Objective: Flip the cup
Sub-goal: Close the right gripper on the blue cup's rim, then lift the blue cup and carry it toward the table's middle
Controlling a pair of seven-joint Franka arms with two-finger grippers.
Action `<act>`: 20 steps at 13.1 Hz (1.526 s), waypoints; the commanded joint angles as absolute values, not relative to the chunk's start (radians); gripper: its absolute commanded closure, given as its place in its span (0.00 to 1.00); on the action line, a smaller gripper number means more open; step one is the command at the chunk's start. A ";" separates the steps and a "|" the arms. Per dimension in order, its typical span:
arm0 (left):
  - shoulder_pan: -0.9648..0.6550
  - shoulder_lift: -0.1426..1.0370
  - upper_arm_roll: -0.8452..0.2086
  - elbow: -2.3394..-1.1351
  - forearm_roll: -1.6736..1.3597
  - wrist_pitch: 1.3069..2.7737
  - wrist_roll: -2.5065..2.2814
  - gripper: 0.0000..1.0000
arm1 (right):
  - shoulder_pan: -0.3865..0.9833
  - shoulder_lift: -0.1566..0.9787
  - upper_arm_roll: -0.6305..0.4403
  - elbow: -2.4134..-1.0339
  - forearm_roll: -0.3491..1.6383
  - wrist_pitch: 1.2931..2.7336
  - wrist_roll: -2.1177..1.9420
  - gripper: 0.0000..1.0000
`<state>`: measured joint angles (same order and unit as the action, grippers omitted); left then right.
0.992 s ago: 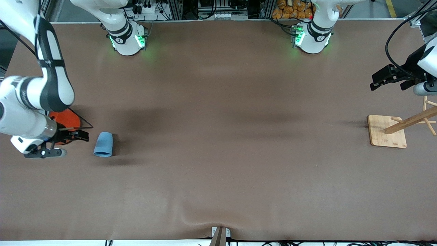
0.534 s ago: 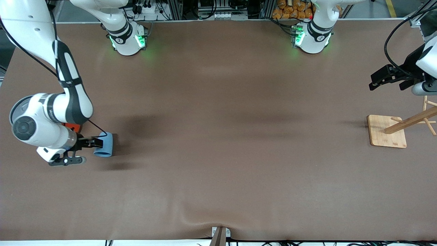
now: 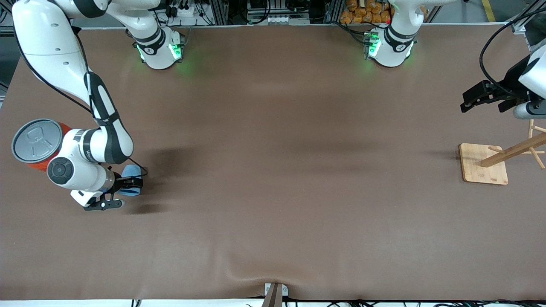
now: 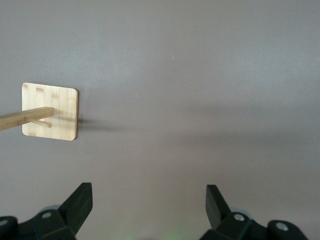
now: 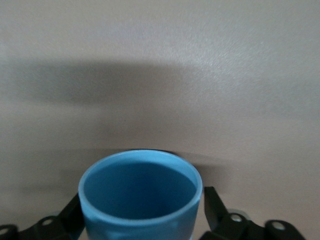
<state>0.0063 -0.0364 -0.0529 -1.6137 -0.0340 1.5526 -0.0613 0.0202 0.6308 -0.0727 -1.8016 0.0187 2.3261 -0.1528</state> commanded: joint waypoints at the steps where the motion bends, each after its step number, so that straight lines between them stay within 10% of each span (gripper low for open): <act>1: 0.014 -0.035 -0.060 -1.605 -0.028 1.536 -0.061 0.00 | 0.015 0.640 -0.067 -1.795 0.038 2.324 -0.181 0.54; 10: 0.005 -0.035 -0.063 -1.598 -0.038 1.526 -0.115 0.00 | 0.026 0.474 -0.045 -1.845 0.139 2.146 -0.946 0.62; 20: 0.017 -0.031 -0.060 -1.598 -0.040 1.525 -0.043 0.00 | 0.096 0.417 0.236 -1.830 0.137 2.144 -0.994 0.62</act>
<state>0.0053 -0.0364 -0.0575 -1.6128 -0.0341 1.5431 -0.0872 0.0587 0.4388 0.2167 -1.8061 0.1260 2.0989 -0.9738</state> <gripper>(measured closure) 0.000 0.176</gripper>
